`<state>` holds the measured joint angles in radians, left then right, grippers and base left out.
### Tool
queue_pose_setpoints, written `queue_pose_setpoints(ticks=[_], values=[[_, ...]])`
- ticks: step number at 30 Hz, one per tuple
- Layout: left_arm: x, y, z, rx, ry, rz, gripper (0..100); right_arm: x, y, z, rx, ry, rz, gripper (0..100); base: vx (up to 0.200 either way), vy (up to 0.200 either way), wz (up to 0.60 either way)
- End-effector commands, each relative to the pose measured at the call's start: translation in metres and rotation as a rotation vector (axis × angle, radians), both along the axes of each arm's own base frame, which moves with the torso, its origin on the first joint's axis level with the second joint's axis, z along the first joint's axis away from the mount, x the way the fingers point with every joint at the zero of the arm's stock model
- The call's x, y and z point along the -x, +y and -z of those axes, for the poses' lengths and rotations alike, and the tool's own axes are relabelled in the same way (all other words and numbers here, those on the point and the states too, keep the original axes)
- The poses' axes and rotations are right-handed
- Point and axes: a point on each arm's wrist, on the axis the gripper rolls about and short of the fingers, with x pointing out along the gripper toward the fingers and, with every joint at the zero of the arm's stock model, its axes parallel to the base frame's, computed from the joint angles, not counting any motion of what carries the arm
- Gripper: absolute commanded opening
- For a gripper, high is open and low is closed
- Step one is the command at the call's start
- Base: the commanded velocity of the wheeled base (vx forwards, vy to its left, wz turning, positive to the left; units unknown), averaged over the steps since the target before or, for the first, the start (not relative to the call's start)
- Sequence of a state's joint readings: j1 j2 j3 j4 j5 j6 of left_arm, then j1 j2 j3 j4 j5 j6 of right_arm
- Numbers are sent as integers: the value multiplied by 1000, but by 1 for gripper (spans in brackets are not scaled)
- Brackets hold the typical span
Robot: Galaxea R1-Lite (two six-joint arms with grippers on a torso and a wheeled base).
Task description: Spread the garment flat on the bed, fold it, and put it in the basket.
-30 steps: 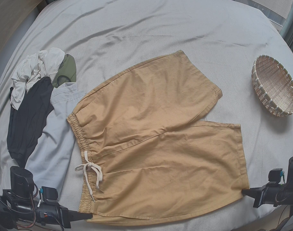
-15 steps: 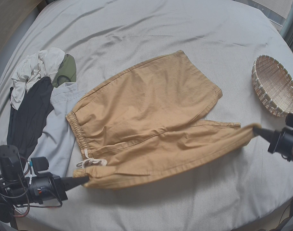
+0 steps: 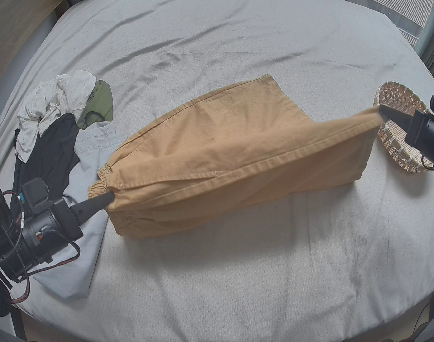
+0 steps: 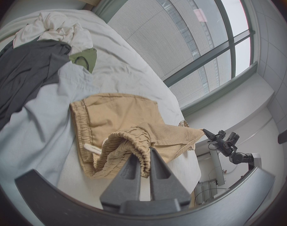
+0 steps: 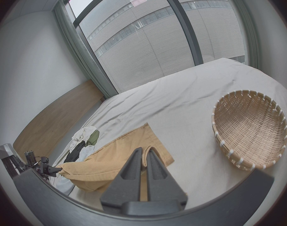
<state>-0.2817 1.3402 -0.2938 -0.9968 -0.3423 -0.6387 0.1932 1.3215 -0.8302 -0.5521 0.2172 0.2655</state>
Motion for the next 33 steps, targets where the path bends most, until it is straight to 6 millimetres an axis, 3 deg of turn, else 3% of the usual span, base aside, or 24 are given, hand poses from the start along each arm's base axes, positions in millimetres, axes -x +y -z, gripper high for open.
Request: queue_pose_setpoints(ticks=[1, 14, 22, 27, 33], values=[[-2, 0, -12, 21, -46, -28, 0, -27, 6, -3, 2, 8, -4, 0, 0, 0, 0], [-6, 0, -10, 16, -29, -71, 0, -53, 14, -30, -13, -68, -36, 0, 0, 0, 0], [-9, 0, -7, 11, -15, -80, 0, -70, 17, -29, -12, -62, -33, 0, 0, 0, 0], [-17, 3, 0, 1, 16, -103, 0, -91, 22, -26, -13, -53, -35, 0, 0, 0, 0], [-20, 3, 0, 2, 20, -109, 0, -102, 26, -34, -47, -71, -44, 0, 0, 0, 0]])
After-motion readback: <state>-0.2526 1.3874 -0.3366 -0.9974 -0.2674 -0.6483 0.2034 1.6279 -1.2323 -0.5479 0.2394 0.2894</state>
